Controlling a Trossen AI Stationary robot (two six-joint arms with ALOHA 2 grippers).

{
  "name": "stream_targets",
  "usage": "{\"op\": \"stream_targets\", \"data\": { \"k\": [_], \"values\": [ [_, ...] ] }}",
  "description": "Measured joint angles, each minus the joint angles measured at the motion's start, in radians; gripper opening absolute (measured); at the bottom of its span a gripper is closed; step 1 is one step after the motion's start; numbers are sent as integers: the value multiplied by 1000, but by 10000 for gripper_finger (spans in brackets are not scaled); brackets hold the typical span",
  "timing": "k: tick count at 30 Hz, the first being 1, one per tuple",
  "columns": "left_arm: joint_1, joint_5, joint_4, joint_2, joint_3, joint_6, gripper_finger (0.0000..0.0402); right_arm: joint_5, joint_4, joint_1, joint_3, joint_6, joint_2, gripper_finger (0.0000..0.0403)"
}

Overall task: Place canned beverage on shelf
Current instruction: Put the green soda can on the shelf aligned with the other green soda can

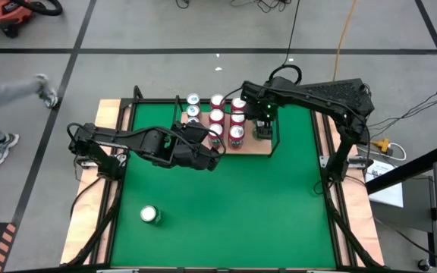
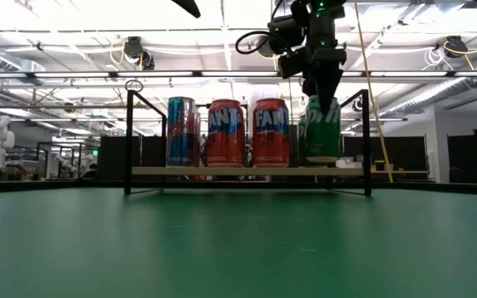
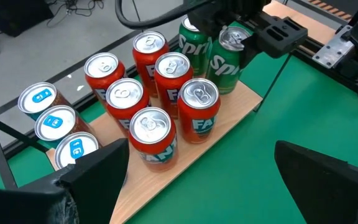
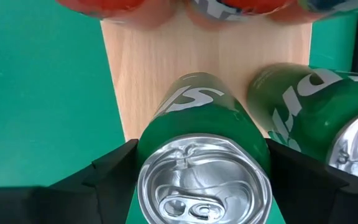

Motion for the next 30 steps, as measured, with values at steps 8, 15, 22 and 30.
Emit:
{"op": "stream_targets", "data": {
  "k": [8,15,22,30],
  "values": [
    [0,0,0,0,0,1,392,-2,30,0,0,-13,2,293],
    [0,1,-1,0,0,3,392,-4,36,0,0,-17,20,305],
    [-5,7,-1,0,0,2,392,-4,40,0,2,-17,49,310],
    [-12,8,-1,0,0,1,393,-1,32,-1,3,-16,51,310]
  ]
}}
